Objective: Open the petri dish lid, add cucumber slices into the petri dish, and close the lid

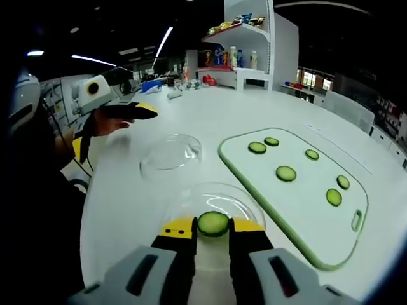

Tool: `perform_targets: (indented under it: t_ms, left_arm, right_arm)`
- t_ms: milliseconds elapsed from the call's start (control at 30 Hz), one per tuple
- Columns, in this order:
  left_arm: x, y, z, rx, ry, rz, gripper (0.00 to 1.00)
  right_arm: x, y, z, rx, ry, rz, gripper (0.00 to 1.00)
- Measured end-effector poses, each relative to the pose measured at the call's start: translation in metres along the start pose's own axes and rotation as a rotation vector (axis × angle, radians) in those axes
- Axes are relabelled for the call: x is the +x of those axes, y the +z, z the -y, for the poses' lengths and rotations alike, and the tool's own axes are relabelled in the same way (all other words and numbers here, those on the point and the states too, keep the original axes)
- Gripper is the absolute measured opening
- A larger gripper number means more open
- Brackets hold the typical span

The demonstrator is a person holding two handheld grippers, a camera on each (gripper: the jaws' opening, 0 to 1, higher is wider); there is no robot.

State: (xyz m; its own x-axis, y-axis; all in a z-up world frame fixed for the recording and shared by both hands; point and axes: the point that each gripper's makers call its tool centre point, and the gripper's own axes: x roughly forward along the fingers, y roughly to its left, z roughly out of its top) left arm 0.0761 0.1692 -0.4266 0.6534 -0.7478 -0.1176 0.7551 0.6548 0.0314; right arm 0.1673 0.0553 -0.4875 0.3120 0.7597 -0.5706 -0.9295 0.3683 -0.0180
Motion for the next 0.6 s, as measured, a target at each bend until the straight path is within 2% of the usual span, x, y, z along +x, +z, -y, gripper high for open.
perform_targets:
  t_ms: [67,200,267,467,600]
  left_arm:
    - [0.000,0.001,0.001,-0.001,-0.001,0.004,0.89]
    - [0.000,0.002,0.001,-0.008,-0.006,0.009,0.89]
    - [0.000,0.002,0.002,-0.009,-0.008,0.009,0.89]
    - [0.000,0.001,0.002,-0.010,-0.009,0.006,0.89]
    - [0.000,0.001,0.001,-0.008,-0.010,0.006,0.89]
  right_arm:
    - [0.000,0.001,0.000,0.012,0.002,0.006,0.24]
    - [-0.001,0.002,0.000,0.009,0.002,0.011,0.25]
    - [-0.003,0.004,0.000,0.013,0.007,0.024,0.30]
    - [-0.007,0.011,0.002,0.038,0.005,0.060,0.32]
    - [-0.009,0.014,0.002,0.053,0.010,0.087,0.45]
